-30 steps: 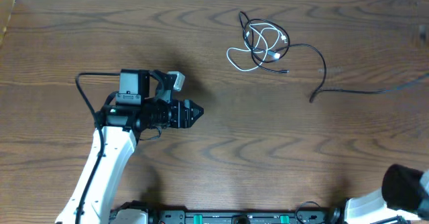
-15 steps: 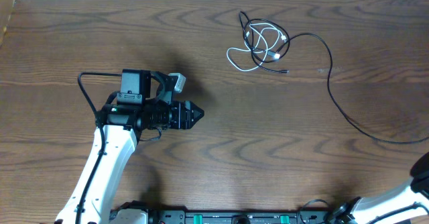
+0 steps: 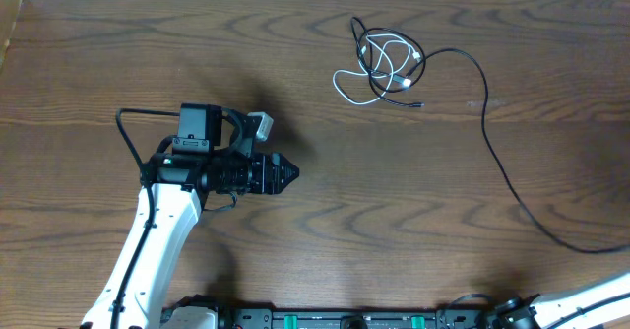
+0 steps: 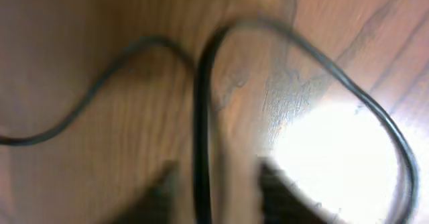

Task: Untangle cables

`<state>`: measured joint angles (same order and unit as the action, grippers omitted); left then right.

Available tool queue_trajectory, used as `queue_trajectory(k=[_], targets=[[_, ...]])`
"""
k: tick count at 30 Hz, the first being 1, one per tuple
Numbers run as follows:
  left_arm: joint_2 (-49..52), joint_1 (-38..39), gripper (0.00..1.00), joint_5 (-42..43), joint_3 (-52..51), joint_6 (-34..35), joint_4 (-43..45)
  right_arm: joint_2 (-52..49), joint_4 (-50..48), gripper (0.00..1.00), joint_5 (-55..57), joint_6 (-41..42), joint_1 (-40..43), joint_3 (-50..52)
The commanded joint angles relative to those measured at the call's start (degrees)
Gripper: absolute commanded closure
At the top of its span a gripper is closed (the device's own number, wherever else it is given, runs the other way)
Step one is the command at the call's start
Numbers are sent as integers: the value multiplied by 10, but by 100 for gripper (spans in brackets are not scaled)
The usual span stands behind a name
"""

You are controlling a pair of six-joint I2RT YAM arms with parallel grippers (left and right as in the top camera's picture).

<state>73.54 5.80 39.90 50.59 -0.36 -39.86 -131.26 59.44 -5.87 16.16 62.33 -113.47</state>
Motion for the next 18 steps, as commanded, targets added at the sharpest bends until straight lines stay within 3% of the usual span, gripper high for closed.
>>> queue_trajectory(k=[1, 10, 15, 18], targets=[[2, 2, 33, -5, 2, -12, -2, 0, 2, 1, -40, 15, 7, -2], [2, 2, 33, -5, 2, -12, -2, 27, 7, 1, -246, 23, -79, -37], [2, 2, 33, -5, 2, -12, -2, 75, 21, 1, -150, 5, -169, -94], [2, 2, 33, -5, 2, -12, -2, 100, 43, 1, 10, 5, -228, -124]])
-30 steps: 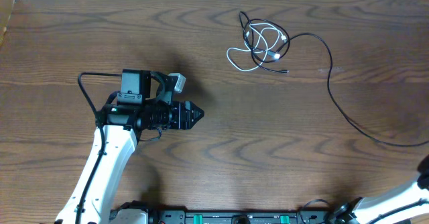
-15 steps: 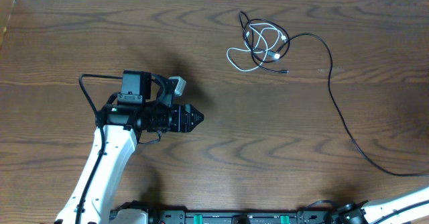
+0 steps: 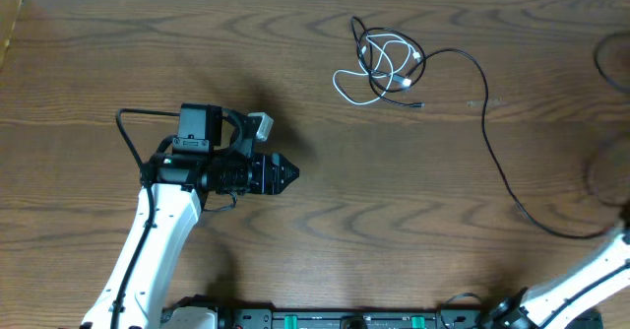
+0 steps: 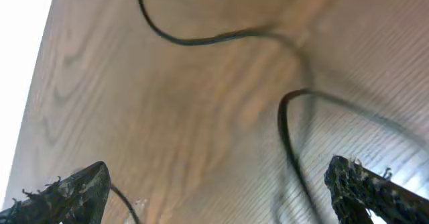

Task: Untangle cables

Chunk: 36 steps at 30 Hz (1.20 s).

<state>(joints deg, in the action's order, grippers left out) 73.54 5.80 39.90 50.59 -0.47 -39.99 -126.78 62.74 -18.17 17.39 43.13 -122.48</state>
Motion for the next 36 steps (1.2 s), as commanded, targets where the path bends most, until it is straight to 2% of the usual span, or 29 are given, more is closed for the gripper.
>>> queue_trajectory(k=[1, 3, 5, 8, 11, 13, 15, 18, 24, 28, 34, 36], targets=[[2, 2, 33, -5, 2, -10, -1, 63, 23, 1, 227, -7, -63, -38], [2, 2, 33, -5, 2, -10, -1, 65, 44, 1, 312, 1, -87, -38], [2, 2, 33, -5, 2, -11, 0, 64, 63, 1, 332, 10, -103, -37], [2, 2, 33, -5, 2, -15, 0, 61, 87, 1, 270, 9, -124, -33], [2, 2, 33, -5, 2, -15, 0, 60, 143, 1, 140, -5, -140, -33], [2, 2, 33, -5, 2, -15, 0, 59, 169, 1, 109, -22, -154, -33], [2, 2, 33, -5, 2, -15, 0, 57, 193, 1, 105, -63, -175, -31], [2, 2, 33, -5, 2, -20, 0, 57, 206, 1, 105, -185, -216, -4], [2, 2, 32, -5, 2, -24, 0, 57, 138, 1, 94, -311, -303, 135], [2, 2, 32, -5, 2, -24, 0, 57, 102, 1, 96, -362, -331, 197], [2, 2, 32, -5, 2, -28, 0, 57, 77, 3, 122, -367, -343, 301], [2, 2, 32, -5, 2, -30, 0, 57, 71, 6, 122, -367, -343, 332]])
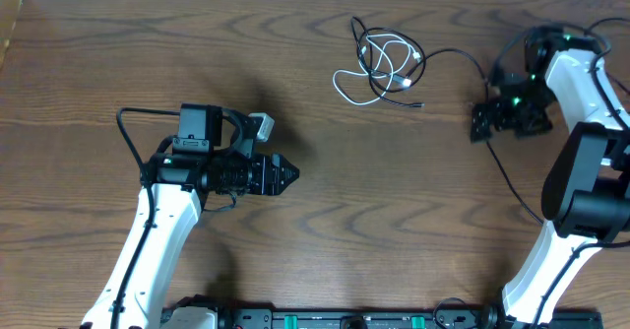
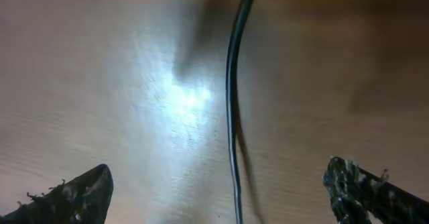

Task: Untangle cables

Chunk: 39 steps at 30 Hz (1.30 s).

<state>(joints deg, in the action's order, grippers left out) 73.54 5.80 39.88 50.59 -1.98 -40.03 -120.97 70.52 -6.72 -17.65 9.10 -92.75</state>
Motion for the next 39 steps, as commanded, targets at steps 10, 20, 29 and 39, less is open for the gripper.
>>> queue_trajectory(k=[10, 20, 29, 39], targets=[[2, 2, 32, -5, 2, -32, 0, -1, -90, 42, 7, 12, -1, 94], [2, 2, 32, -5, 2, -31, -2, -1, -205, 99, 6, 113, -1, 94], [2, 2, 32, -5, 2, -31, -17, 1, -242, 99, 16, 156, 13, 70], [2, 2, 32, -5, 2, -32, -19, 52, -118, 99, 33, 184, 137, -187]])
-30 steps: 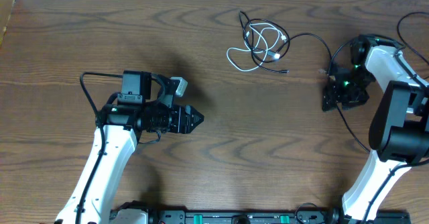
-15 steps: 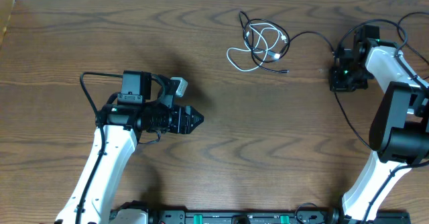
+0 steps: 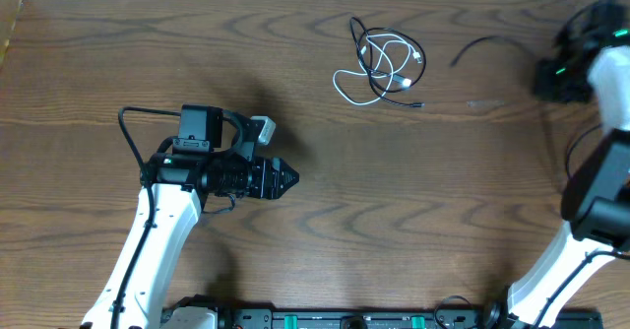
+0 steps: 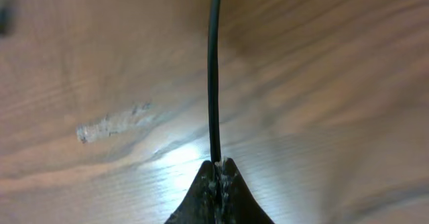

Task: Untangle cables

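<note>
A tangle of white and black cables (image 3: 386, 65) lies at the back middle of the wooden table. A long black cable (image 3: 484, 41) arcs from near the tangle toward the right. My right gripper (image 3: 543, 73) is at the far right edge and is shut on this black cable (image 4: 214, 70), which runs straight out from the pinched fingertips of the right gripper (image 4: 216, 163). My left gripper (image 3: 283, 179) hovers over the left middle of the table with its fingers together and nothing in them, well away from the cables.
The brown wooden table (image 3: 394, 221) ends at a white back edge along the top. A pale scuff mark (image 4: 110, 123) shows on the wood beside the held cable. The right arm's white link (image 3: 600, 171) runs along the right side.
My right gripper was open over the black cable to the right of the tangle. Now it is shut on that cable, farther back and right. The cable's long run down the right side is gone from the table.
The right arm was first barely in view at the front right corner, with the black cable trailing there. Then it stood at the right edge, then open over the cable beside the tangle. Now it grips the cable at the far right. The left arm stayed put.
</note>
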`<state>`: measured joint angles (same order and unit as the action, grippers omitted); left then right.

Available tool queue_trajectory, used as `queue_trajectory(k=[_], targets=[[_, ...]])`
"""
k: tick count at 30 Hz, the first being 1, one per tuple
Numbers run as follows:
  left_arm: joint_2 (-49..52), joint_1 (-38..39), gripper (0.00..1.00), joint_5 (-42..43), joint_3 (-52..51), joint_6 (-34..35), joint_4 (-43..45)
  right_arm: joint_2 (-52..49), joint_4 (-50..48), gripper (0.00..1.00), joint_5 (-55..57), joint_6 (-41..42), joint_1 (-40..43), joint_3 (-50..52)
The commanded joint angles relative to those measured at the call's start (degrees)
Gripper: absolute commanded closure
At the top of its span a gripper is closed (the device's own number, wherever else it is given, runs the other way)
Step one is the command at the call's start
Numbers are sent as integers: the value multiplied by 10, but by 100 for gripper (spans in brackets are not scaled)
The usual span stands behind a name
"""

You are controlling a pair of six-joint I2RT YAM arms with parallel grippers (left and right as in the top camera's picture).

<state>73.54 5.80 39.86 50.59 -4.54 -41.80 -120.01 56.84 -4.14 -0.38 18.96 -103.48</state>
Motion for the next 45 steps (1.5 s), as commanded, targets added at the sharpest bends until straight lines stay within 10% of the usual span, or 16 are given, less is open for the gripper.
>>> queue_trajectory(k=[1, 12, 14, 15, 19, 35, 40, 45], targets=[[2, 2, 32, -5, 2, -6, -2, 48, 27, 99, 7, 12, 56, -106], [2, 2, 32, -5, 2, -6, -3, 53, 24, 97, -100, 102, 239, -137], [2, 2, 32, -5, 2, -6, -1, 48, 31, 35, -169, 102, 245, -134], [2, 2, 32, -5, 2, -6, 1, 46, 40, 20, -172, 103, 241, -129], [2, 2, 32, -5, 2, -6, 3, 46, 63, 1, -106, 126, 203, -73], [2, 2, 32, -5, 2, -6, 6, 46, -65, 21, -9, 170, 149, 211], [2, 2, 32, -5, 2, -6, 7, 46, -110, 51, -9, 164, 147, 247], [2, 2, 32, -5, 2, -6, 16, 46, -165, 49, -16, 123, 139, 275]])
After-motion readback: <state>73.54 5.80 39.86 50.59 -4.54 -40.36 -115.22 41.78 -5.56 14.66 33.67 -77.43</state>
